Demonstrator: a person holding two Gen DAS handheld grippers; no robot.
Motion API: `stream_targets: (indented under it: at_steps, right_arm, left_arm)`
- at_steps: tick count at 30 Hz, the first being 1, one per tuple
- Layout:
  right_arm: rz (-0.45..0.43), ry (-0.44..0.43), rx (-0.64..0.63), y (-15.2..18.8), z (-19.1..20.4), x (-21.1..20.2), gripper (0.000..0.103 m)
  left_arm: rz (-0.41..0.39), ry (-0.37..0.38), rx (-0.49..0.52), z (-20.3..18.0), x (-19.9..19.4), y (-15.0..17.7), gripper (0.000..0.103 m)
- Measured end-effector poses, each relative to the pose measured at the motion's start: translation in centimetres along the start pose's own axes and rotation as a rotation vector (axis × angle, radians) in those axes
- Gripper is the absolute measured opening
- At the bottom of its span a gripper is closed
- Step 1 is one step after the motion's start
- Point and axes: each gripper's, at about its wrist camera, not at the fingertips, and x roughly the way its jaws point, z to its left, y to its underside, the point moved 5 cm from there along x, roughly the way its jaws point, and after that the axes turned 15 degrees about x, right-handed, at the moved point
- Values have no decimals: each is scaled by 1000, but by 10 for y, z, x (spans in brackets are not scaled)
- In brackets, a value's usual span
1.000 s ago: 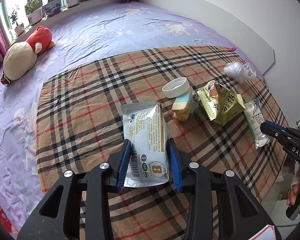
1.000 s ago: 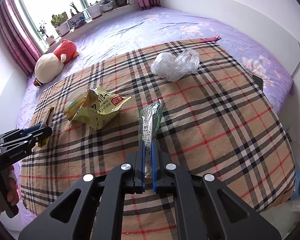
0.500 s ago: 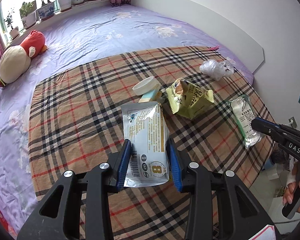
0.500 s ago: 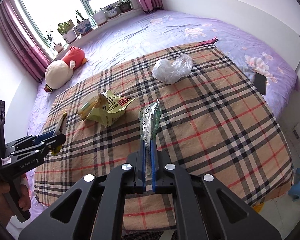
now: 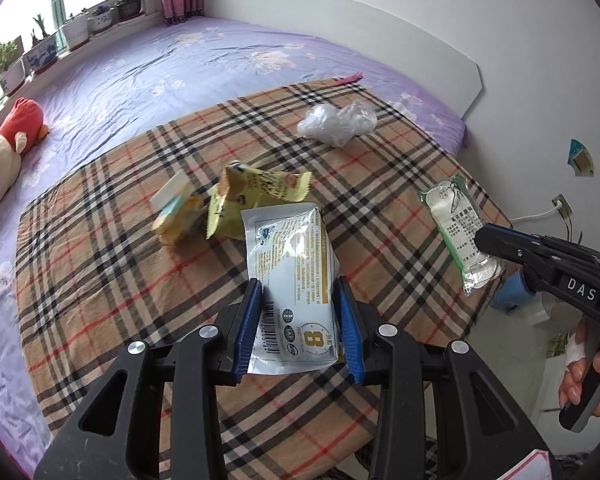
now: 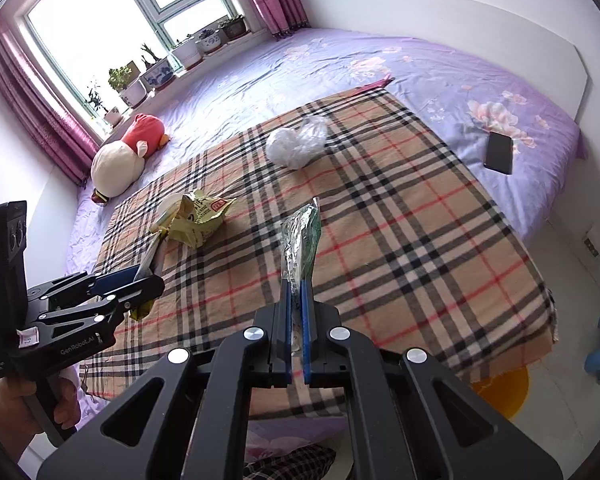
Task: Collect trash
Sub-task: 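Carry the snack packet and medicine pouch in both grippers to the yellow bin, then open both grippers to drop the packet and pouch into the yellow bin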
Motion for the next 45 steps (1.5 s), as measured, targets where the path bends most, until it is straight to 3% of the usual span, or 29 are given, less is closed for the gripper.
stream_targets:
  at_steps: [14,28,36,45]
  right_arm:
    - [-86,41,155,4,-86,-69,5]
    - [-155,183,388,44,-207,-127,5]
    - [-119,230,517,79,-276,-118,5]
    - [-6,267,580,104,-347,-49,5]
  left_arm:
    - [-2,134,249,-105,20,-47,37]
    - [46,362,612,-260,56,-66,37]
    - [155,464,749,-333,105,-48,37]
    - [336,466,814,-375,194,-19,37]
